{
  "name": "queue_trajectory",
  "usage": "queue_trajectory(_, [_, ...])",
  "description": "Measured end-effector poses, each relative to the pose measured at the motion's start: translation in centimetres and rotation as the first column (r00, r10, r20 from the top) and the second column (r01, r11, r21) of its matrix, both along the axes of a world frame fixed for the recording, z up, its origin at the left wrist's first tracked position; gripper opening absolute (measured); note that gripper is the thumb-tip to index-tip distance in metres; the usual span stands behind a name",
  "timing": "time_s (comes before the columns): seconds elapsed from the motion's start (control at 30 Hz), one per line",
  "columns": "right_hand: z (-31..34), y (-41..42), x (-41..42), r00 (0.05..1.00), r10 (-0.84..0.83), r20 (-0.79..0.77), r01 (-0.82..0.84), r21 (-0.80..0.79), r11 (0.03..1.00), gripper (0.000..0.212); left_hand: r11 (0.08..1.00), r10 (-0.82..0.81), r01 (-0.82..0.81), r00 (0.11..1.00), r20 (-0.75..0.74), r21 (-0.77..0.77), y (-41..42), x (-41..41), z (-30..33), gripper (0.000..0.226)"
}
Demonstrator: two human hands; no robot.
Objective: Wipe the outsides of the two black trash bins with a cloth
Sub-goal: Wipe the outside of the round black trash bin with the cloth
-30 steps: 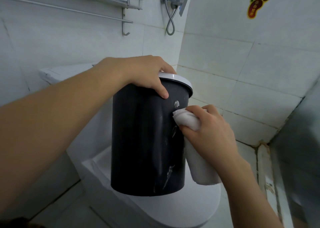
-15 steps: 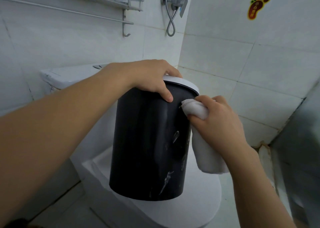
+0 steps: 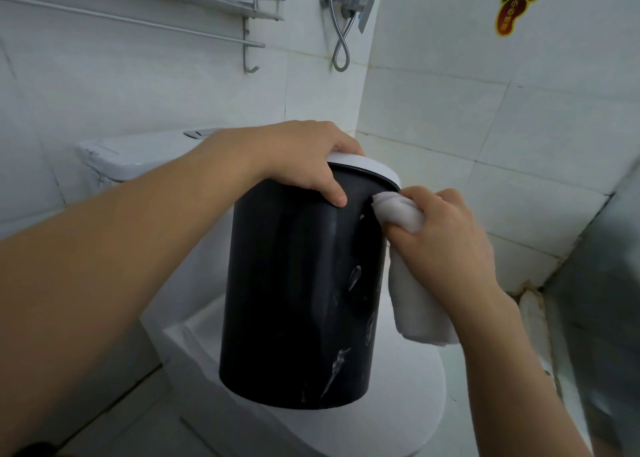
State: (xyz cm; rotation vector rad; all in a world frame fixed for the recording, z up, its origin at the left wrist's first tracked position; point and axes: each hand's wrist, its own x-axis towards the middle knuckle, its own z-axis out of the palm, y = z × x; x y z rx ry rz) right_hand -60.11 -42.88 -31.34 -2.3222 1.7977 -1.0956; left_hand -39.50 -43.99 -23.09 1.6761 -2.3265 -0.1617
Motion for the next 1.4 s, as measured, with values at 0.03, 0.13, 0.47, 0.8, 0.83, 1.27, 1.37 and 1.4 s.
queue_trajectory(0.03, [0.2,0.0,0.0,1.000,0.001,0.010,-0.001,-0.004,1.000,0.029,1.000,0.009,-0.009,1.000,0.012,-0.006,0.0,-0.1,0.0,0.056])
queue_trajectory(0.13, [1.1,0.6,0.8,0.999,0.050,-0.004,-0.050,-0.068,0.996,0.029,0.999,0.026,-0.025,0.999,0.038,-0.023,-0.1,-0.5,0.0,0.053])
queue_trajectory(0.47, [-0.1,1.9,1.8,0.970,0.028,-0.243,-0.048,-0.077,0.996,0.026,0.998,0.028,-0.027,1.000,-0.013,0.050,-0.2,-0.1,0.2,0.050])
queue_trajectory(0.8, [2.0,-0.1,1.8,0.981,0.013,-0.195,-0.031,-0.089,0.996,0.023,0.998,-0.015,0.018,0.999,-0.052,0.065,-0.3,-0.5,0.3,0.047])
queue_trajectory(0.83, [1.9,0.0,1.8,0.980,0.013,-0.200,-0.029,-0.079,0.996,0.023,0.998,-0.009,0.013,0.998,-0.056,0.066,-0.4,-0.4,0.2,0.047])
queue_trajectory(1.27, [1.4,1.0,1.9,0.979,0.012,-0.203,-0.027,-0.073,0.997,0.026,0.999,0.021,-0.019,0.999,-0.028,0.044,-0.4,-0.9,0.1,0.052])
queue_trajectory(1.37, [1.1,1.2,2.6,0.965,-0.006,-0.264,-0.023,-0.105,0.994,0.028,0.999,0.038,-0.037,0.999,-0.021,0.038,-0.5,-0.8,0.1,0.056])
queue_trajectory(1.4, [0.7,1.6,2.6,0.957,-0.007,-0.290,-0.026,-0.108,0.994,0.028,0.998,0.051,-0.051,0.999,-0.017,0.034,-0.6,-0.7,0.1,0.058])
